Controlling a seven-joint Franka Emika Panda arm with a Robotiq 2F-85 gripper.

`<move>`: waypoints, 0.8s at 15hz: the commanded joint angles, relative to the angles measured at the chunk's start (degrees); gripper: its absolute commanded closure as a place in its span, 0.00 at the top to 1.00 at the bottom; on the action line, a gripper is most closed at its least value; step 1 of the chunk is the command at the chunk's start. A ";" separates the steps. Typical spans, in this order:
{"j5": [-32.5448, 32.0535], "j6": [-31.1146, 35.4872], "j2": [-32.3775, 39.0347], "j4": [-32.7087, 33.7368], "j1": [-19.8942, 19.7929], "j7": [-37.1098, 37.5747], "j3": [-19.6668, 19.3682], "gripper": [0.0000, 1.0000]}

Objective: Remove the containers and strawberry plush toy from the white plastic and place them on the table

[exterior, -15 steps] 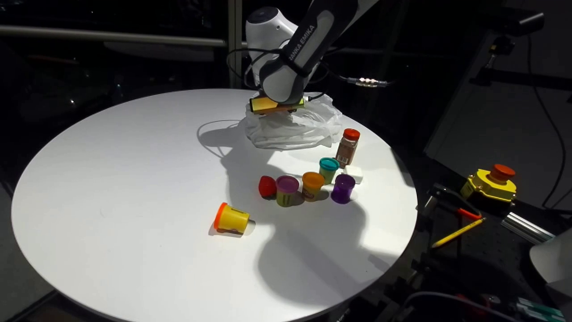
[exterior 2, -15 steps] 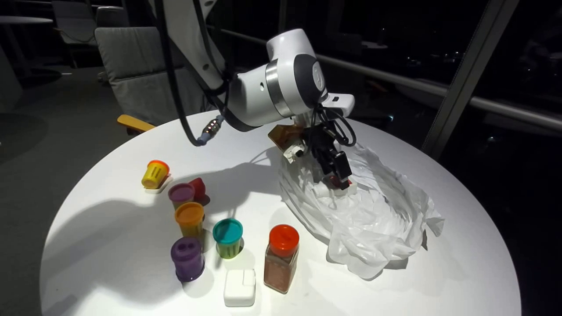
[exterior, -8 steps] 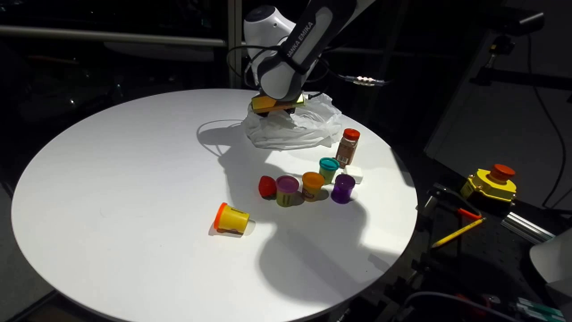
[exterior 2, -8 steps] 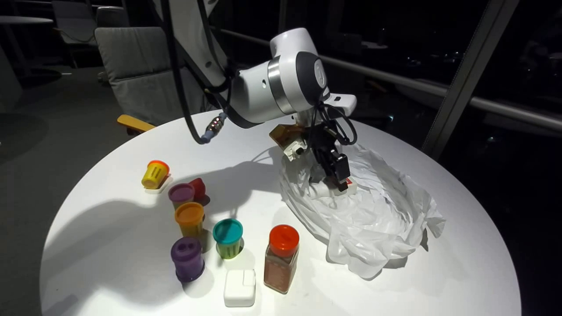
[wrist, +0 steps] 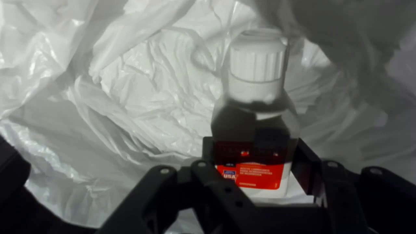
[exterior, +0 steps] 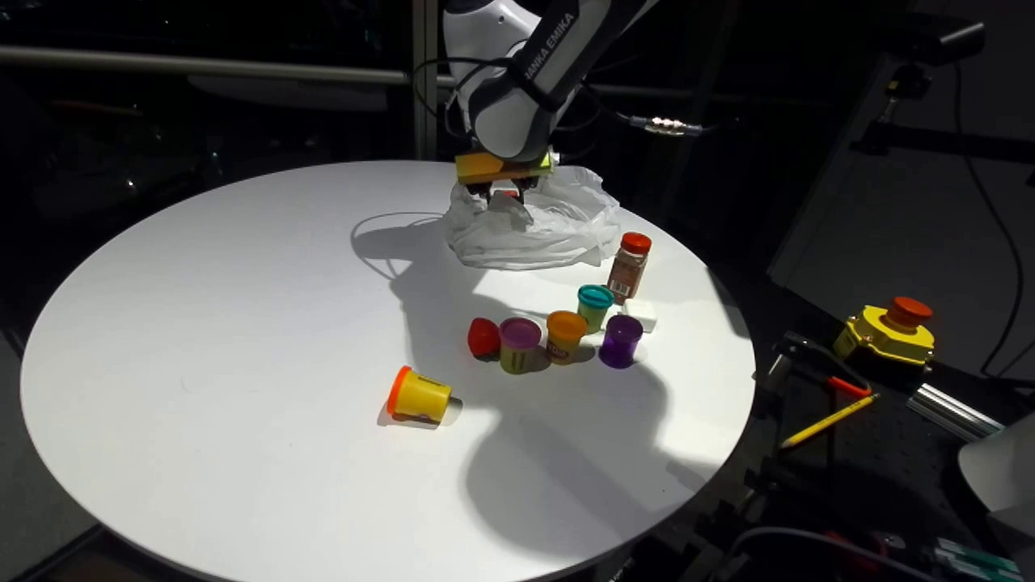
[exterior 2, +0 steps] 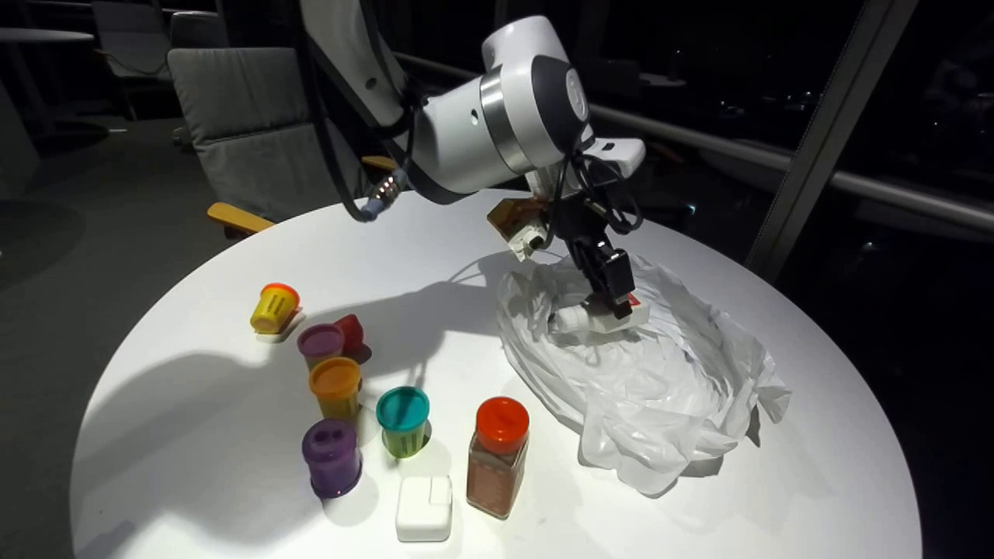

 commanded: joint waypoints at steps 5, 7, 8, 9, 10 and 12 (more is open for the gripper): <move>-13.11 -3.61 -21.11 -19.70 11.63 14.00 -5.10 0.34; -17.87 -3.82 -25.60 -23.66 13.19 16.45 -2.75 0.34; -19.98 -3.38 -27.90 -25.44 13.28 16.92 -0.94 0.34; -21.29 -3.06 -28.03 -25.59 12.59 17.62 1.58 0.34; -22.51 -3.00 -29.03 -26.32 11.92 17.89 4.03 0.34; -23.84 -0.88 -26.12 -24.65 9.69 19.25 8.96 0.34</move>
